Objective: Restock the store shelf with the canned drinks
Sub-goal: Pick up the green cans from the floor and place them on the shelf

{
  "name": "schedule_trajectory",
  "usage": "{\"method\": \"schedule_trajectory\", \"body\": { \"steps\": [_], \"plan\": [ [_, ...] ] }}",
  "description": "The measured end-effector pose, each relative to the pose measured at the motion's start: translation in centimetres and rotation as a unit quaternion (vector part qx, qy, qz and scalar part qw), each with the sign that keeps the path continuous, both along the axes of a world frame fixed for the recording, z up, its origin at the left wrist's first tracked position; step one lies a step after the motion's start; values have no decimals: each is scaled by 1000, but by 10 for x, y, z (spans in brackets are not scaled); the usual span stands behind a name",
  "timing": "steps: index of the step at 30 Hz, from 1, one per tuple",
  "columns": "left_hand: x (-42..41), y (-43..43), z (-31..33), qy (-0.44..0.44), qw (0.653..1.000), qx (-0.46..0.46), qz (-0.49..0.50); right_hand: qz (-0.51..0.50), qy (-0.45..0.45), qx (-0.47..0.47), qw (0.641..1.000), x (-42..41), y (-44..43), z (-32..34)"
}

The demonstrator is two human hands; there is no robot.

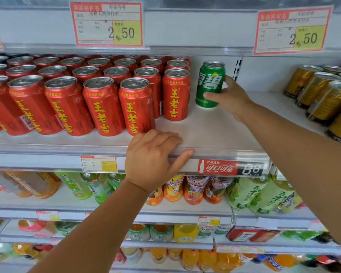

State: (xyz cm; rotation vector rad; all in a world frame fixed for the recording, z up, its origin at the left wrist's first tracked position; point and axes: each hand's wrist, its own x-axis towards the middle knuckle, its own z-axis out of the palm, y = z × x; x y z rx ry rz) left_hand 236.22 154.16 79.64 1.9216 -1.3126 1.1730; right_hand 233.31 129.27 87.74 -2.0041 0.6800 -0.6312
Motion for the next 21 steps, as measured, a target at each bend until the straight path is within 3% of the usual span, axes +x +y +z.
{"method": "schedule_trajectory", "body": {
  "steps": [8, 18, 21],
  "plan": [
    [2, -1, -2, -21, 1000, 10, 17, -18, -8, -49, 999, 37, -17, -6],
    [3, -2, -3, -22, 999, 17, 16, -23, -15, -38, 999, 54, -20, -15],
    [3, 0, -1, -17, 999, 24, 17, -1, 26, -12, 1000, 50, -17, -10]
  ]
}}
